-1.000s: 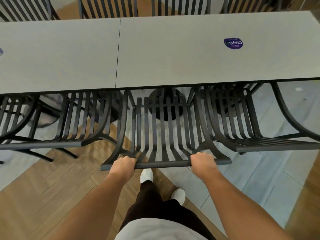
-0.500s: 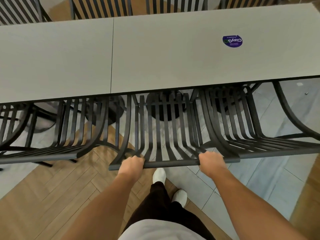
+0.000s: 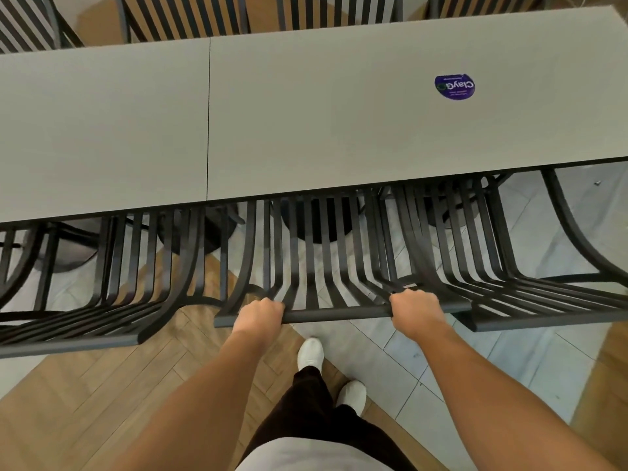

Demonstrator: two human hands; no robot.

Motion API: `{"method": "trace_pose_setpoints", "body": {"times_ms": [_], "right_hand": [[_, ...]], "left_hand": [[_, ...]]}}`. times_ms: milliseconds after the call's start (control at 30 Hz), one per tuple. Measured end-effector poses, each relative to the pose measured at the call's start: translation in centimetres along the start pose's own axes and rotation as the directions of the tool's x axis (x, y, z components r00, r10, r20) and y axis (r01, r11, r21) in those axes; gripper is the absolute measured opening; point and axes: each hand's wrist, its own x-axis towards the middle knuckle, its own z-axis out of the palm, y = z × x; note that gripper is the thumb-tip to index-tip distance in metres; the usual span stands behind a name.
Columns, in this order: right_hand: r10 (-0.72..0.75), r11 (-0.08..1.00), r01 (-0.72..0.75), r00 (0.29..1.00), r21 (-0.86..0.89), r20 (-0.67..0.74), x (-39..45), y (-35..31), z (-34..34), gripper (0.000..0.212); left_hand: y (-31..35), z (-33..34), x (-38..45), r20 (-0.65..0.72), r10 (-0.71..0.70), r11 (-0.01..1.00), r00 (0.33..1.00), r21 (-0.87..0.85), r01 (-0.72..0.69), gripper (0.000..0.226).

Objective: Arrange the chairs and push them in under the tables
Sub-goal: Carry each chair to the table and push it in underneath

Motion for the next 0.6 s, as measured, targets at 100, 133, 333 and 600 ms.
{"method": "trace_pose_setpoints", "body": {"times_ms": [100, 133, 333, 600], "right_hand": [[-0.02, 1.0, 0.02, 1.0, -0.016, -0.001, 0.1, 0.2, 0.2, 0.024], [-0.024, 1.0, 0.024, 1.0, -0.014, 0.0, 0.2, 0.2, 0.2, 0.024], [-0.004, 1.0, 0.004, 1.0, 0.028, 0.008, 0.1, 0.4, 0.5, 0.025], [-0.03, 0.942, -0.014, 0.992, 0.334, 0.126, -0.1, 0.9, -0.5, 0.061]], "left_hand": [[-0.1, 0.2, 0.0, 0.017, 0.008, 1.0, 1.0, 0.0, -0.008, 0.029], [-0.1, 0.3, 0.1, 0.024, 0.008, 1.0, 1.0, -0.011, -0.007, 0.028], [0.0, -0.2, 0.0, 0.043, 0.018, 0.998, 0.999, -0.053, -0.016, 0.025], [-0.3, -2.9, -0.4, 0.204, 0.098, 0.967, 0.974, -0.25, -0.045, 0.092]]}}
